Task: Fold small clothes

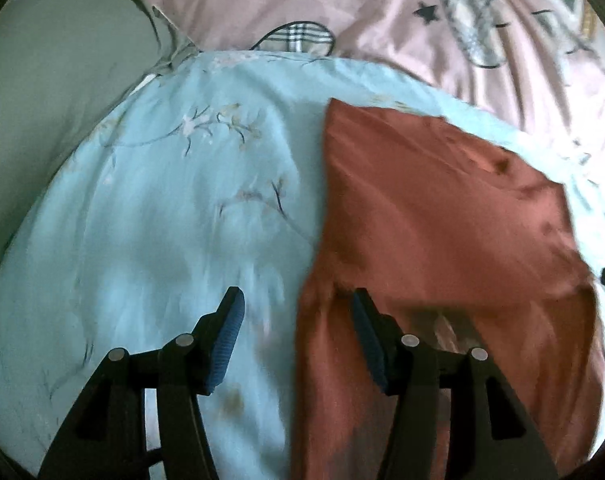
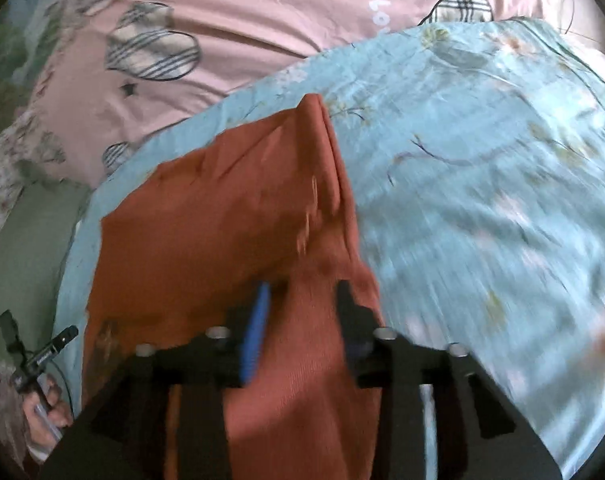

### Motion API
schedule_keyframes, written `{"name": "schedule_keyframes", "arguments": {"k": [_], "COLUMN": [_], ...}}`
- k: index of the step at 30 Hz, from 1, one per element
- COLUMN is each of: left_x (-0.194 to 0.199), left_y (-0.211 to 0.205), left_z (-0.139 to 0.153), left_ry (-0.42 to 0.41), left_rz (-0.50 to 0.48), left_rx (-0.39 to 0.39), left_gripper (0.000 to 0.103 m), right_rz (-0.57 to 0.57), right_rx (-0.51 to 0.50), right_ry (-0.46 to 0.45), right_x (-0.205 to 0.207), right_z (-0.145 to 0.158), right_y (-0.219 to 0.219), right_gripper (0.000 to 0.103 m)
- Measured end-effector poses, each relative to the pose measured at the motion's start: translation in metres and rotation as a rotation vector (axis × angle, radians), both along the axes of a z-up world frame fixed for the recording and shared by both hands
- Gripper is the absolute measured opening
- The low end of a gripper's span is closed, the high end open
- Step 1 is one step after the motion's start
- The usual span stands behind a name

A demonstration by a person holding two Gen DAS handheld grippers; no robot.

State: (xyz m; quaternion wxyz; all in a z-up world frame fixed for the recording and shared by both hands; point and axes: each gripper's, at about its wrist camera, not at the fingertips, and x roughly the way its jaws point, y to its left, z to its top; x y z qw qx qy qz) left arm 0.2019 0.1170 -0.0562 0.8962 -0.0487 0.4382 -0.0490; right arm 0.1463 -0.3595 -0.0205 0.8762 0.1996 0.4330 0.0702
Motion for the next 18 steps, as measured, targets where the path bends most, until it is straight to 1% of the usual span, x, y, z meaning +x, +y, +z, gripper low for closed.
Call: {"name": "schedule_keyframes", "arguments": {"k": [3, 5, 8, 11, 14, 15, 16, 17, 18], "left_x": [-0.046, -0.077, -0.123, -0.164, -0.194, -0.203, -0.212, -0.217, -0.221], "left_y": [0.008, 0.012, 0.014, 0.015, 0.009, 0.006, 0.005, 0.003, 0.001], "left_z": [0.0, -0.003, -0.007, -0.017, -0.027, -0.029, -0.031, -0.032, -0.032], "left_ry": [0.013, 0.027, 0.043, 0.078, 0.11, 0.109, 0.109, 0.11, 0.108], "left_rz": [-0.051, -0.075, -0.097, -0.122, -0.144, -0.152, -0.16, -0.166, -0.169], "left_rx": [-0.06, -0.064, -0.072, -0.097, -0.08, -0.068, -0.06, -0.051, -0.041], "left_gripper": [0.058, 0.058, 0.058, 0.058, 0.058, 0.059, 0.06, 0.06, 0.06], "right_rz": [-0.011, -0.008, 0.012, 0.047, 0.052, 0.056, 0.073, 0.09, 0.104], "right_rx": [0.015, 0.033, 0.056, 0.103, 0.078, 0.073, 0.092, 0.123, 0.129], "right_ry": [0.014, 0.038, 0.094, 0.134, 0.103, 0.1, 0.104, 0.11, 0.106], "right_x": [-0.053, -0.091, -0.133, -0.157, -0.164, -0.163, -0.162, -0.163, -0.165], "right_z": [-0.006, -0.013, -0.028, -0.047, -0.053, -0.051, -0.051, -0.051, -0.05], "right_y": [-0.013, -0.019, -0.016, -0.003, 0.01, 0.012, 0.012, 0.012, 0.012], "right_gripper": [0.041, 0.041, 0.041, 0.041, 0.04, 0.037, 0.012, 0.006, 0.006]}}
